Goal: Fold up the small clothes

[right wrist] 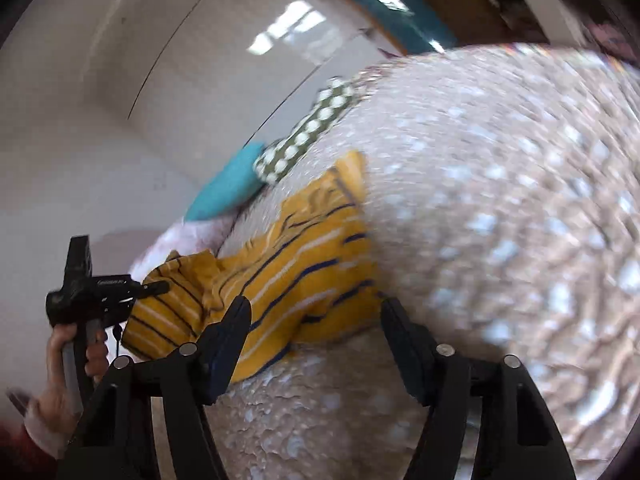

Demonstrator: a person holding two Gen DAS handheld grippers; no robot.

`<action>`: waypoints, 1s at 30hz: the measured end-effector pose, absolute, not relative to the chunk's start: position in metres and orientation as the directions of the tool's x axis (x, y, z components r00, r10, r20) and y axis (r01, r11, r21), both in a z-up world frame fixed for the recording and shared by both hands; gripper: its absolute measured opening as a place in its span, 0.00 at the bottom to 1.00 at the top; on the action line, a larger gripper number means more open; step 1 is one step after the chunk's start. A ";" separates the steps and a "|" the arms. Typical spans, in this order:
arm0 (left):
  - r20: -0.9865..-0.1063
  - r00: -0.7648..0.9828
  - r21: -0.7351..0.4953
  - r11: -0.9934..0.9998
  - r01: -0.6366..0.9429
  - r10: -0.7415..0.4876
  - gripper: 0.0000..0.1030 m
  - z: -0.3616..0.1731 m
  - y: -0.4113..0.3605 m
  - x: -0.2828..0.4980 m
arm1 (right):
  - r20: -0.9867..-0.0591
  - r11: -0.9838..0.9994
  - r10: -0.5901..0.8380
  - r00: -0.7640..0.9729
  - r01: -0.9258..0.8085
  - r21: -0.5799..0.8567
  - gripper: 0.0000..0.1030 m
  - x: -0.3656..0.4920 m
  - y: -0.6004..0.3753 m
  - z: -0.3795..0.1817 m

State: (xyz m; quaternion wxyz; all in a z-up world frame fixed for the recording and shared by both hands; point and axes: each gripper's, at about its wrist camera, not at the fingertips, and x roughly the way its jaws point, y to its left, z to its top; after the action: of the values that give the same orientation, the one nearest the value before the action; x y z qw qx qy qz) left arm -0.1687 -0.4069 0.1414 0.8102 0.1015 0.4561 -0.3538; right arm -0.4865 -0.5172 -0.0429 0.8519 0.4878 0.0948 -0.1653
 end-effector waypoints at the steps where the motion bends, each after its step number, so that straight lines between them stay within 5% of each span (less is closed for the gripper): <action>1: -0.802 0.309 -0.178 0.698 0.694 -0.511 0.05 0.148 -0.425 -0.182 | -0.292 0.446 -0.173 0.941 0.339 0.828 0.66 -0.492 -0.522 -0.047; 7: -0.834 0.251 -0.116 0.601 0.791 -0.492 0.04 0.132 -0.518 -0.238 | -0.276 0.457 -0.158 0.948 0.319 0.830 0.64 -0.498 -0.520 -0.047; 11: -0.837 0.107 -0.239 0.533 0.811 -0.537 0.09 0.116 -0.532 -0.256 | -0.266 0.457 -0.146 0.953 0.304 0.836 0.64 -0.497 -0.521 -0.048; 13: -0.825 0.085 -0.262 0.511 0.818 -0.558 0.26 0.122 -0.524 -0.266 | -0.269 0.467 -0.145 0.952 0.306 0.830 0.64 -0.499 -0.519 -0.049; 15: -0.801 0.098 -0.256 0.486 0.836 -0.590 0.59 0.135 -0.506 -0.281 | -0.276 0.471 -0.146 0.950 0.312 0.825 0.65 -0.499 -0.518 -0.048; 18: -0.753 0.211 -0.161 0.486 0.859 -0.623 0.77 0.152 -0.458 -0.298 | -0.283 0.473 -0.148 0.948 0.319 0.821 0.65 -0.495 -0.518 -0.048; 23: -0.709 0.471 0.111 0.576 0.810 -0.525 0.84 0.133 -0.384 -0.304 | -0.311 0.486 -0.142 0.940 0.339 0.805 0.66 -0.484 -0.519 -0.045; 26: -0.715 0.575 0.234 0.639 0.733 -0.397 0.84 0.094 -0.348 -0.288 | -0.406 0.516 -0.098 0.909 0.395 0.760 0.67 -0.475 -0.516 -0.031; 30: -0.791 0.486 0.047 0.756 0.653 -0.371 0.84 0.052 -0.297 -0.241 | -0.394 0.607 -0.106 0.913 0.373 0.702 0.67 -0.468 -0.504 0.011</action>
State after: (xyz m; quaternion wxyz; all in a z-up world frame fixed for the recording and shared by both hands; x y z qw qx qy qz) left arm -0.2407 -0.2966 0.0522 0.8442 0.1739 0.4062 -0.3033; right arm -0.4678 -0.5042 0.0112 0.8824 0.4219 0.1583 -0.1356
